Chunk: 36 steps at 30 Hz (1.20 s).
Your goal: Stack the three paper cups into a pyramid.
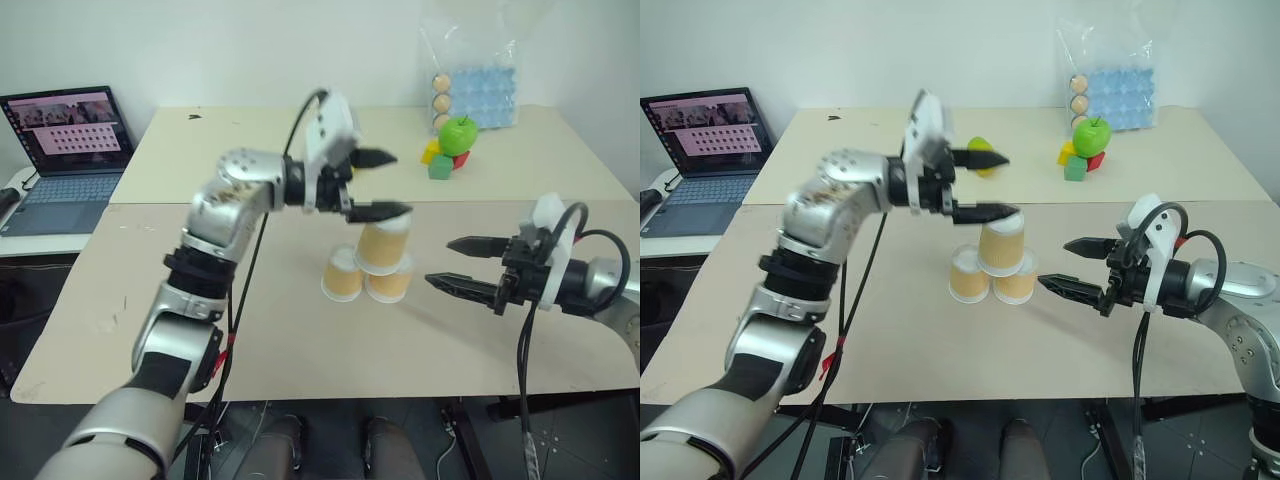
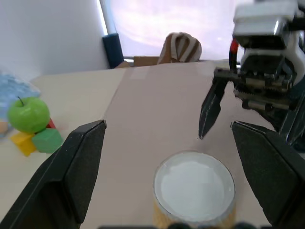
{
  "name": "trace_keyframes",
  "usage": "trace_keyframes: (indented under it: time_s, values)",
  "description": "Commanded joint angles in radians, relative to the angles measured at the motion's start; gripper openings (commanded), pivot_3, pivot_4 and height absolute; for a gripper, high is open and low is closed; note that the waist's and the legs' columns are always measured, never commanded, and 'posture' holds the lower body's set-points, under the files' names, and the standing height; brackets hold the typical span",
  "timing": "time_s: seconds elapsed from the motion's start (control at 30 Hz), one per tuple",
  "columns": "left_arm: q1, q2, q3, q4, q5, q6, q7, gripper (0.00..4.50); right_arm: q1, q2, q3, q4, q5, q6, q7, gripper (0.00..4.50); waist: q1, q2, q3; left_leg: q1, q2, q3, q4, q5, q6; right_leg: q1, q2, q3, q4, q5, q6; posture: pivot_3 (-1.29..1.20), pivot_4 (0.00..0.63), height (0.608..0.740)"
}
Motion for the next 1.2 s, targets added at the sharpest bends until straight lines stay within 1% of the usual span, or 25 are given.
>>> trace_keyframes:
  time_s: [0.03,0.1,0.13,0.2,0.27,0.33,0.43,0.5,0.57,0.63,0.73,0.8,0.9,0.97,1.07,1.2]
  values:
    - [-0.02,0.026,0.064,-0.036,-0.047,0.062,0.044,4.47,-0.014,-0.029,-0.02,0.002,-0.007,-0.024,0.02,4.5,0.001,0.0,0.0,0.0,0.0,0.0,0.0,0.0,0.0,0.0,0.0,0.0,0.0,0.0,0.0,0.0,0.15,0.74]
    - [-0.004,0.058,0.101,-0.044,-0.059,0.099,0.071,4.47,-0.013,-0.046,-0.027,0.02,-0.016,-0.026,0.037,4.5,0.002,0.0,0.0,0.0,0.0,0.0,0.0,0.0,0.0,0.001,0.0,0.0,0.0,0.0,0.0,0.0,0.15,0.74]
    - [0.049,0.099,0.117,-0.072,-0.048,0.11,0.086,4.47,-0.001,-0.071,-0.046,0.043,-0.027,-0.032,0.056,4.5,0.002,0.0,0.0,0.0,0.0,0.0,0.001,0.0,0.0,0.001,0.0,0.0,0.0,0.0,0.0,0.0,0.15,0.74]
    - [0.115,0.144,0.127,-0.115,-0.039,0.122,0.109,4.47,0.018,-0.101,-0.071,0.073,-0.041,-0.043,0.082,4.5,-0.005,0.001,0.0,0.001,0.0,0.0,0.0,0.0,0.0,0.0,0.0,0.001,0.001,0.0,-0.001,0.0,0.15,0.74]
    - [0.185,0.18,0.141,-0.195,-0.07,0.176,0.126,4.47,0.061,-0.114,-0.135,0.104,-0.036,-0.06,0.116,4.5,-0.005,0.001,0.0,0.001,0.0,0.0,-0.001,0.0,0.0,0.0,0.0,0.001,0.001,0.002,-0.003,0.0,0.15,0.74]
    - [0.258,0.217,0.141,-0.275,-0.064,0.192,0.147,4.47,0.113,-0.124,-0.192,0.13,-0.046,-0.08,0.145,4.5,-0.003,0.0,0.0,0.001,0.0,0.0,-0.001,0.0,0.0,0.0,0.0,0.001,0.001,0.002,-0.003,0.0,0.15,0.74]
    - [0.401,0.244,0.168,-0.413,-0.078,0.246,0.206,4.47,0.167,-0.114,-0.235,0.184,-0.102,-0.135,0.132,4.5,0.002,0.0,0.0,0.0,0.0,0.0,0.0,0.0,0.0,0.0,0.0,0.001,0.0,0.002,-0.003,0.0,0.15,0.74]
    - [0.494,0.231,0.18,-0.482,-0.073,0.258,0.265,4.47,0.191,-0.08,-0.24,0.166,-0.093,-0.152,0.13,4.5,0.005,0.001,0.0,0.001,0.0,0.0,0.0,-0.002,-0.003,0.001,0.0,0.002,0.0,0.002,-0.004,0.0,0.15,0.74]
    - [0.556,0.217,0.183,-0.53,-0.077,0.265,0.309,4.47,0.197,-0.051,-0.235,0.156,-0.108,-0.186,0.109,4.5,0.006,0.001,0.0,0.003,0.001,0.0,0.0,-0.004,-0.007,0.002,0.0,0.002,0.001,0.002,-0.004,0.0,0.15,0.74]
    - [0.605,0.212,0.177,-0.561,-0.078,0.263,0.331,4.47,0.197,-0.029,-0.236,0.155,-0.118,-0.201,0.086,4.5,0.005,0.001,0.0,0.003,0.001,0.001,0.0,-0.004,-0.008,0.002,0.0,0.002,0.001,0.002,-0.003,0.0,0.15,0.74]
    - [0.696,0.216,0.146,-0.602,-0.05,0.233,0.358,4.47,0.26,-0.029,-0.227,0.141,-0.19,-0.283,0.099,4.5,0.006,0.001,0.0,0.003,0.001,0.001,0.0,-0.004,-0.009,0.003,0.0,0.002,0.001,0.0,0.0,0.0,0.15,0.74]
    - [0.742,0.213,0.128,-0.615,-0.046,0.214,0.362,4.47,0.278,-0.014,-0.248,0.137,-0.173,-0.292,0.105,4.5,0.007,0.001,0.0,0.003,0.001,0.001,0.0,-0.004,-0.009,0.003,0.0,0.002,0.0,0.0,-0.001,0.0,0.15,0.74]
    - [0.776,0.214,0.103,-0.619,-0.036,0.185,0.362,4.47,0.304,-0.01,-0.255,0.132,-0.177,-0.321,0.117,4.5,0.008,0.001,0.0,0.003,0.001,0.001,0.0,-0.004,-0.008,0.002,0.0,0.003,0.001,0.002,-0.004,0.0,0.15,0.74]
    - [0.792,0.213,0.083,-0.607,-0.019,0.155,0.36,4.47,0.31,-0.003,-0.262,0.128,-0.173,-0.333,0.11,4.5,0.008,0.001,0.0,0.003,0.001,0.001,0.0,-0.004,-0.009,0.003,0.0,0.002,0.0,0.002,-0.004,0.0,0.15,0.74]
    - [0.81,0.219,0.049,-0.588,0.006,0.106,0.35,4.47,0.315,0.005,-0.259,0.133,-0.181,-0.346,0.098,4.5,0.007,0.001,-0.001,0.004,0.001,0.001,0.0,-0.004,-0.009,0.003,0.0,0.002,0.0,-0.001,0.001,0.0,0.15,0.74]
    - [0.804,0.206,0.027,-0.552,0.009,0.066,0.331,4.47,0.307,0.017,-0.242,0.132,-0.193,-0.355,0.076,4.5,0.007,0.001,-0.001,0.004,0.001,0.001,-0.001,-0.004,-0.009,0.003,0.0,0.002,0.0,-0.001,0.0,0.0,0.15,0.74]
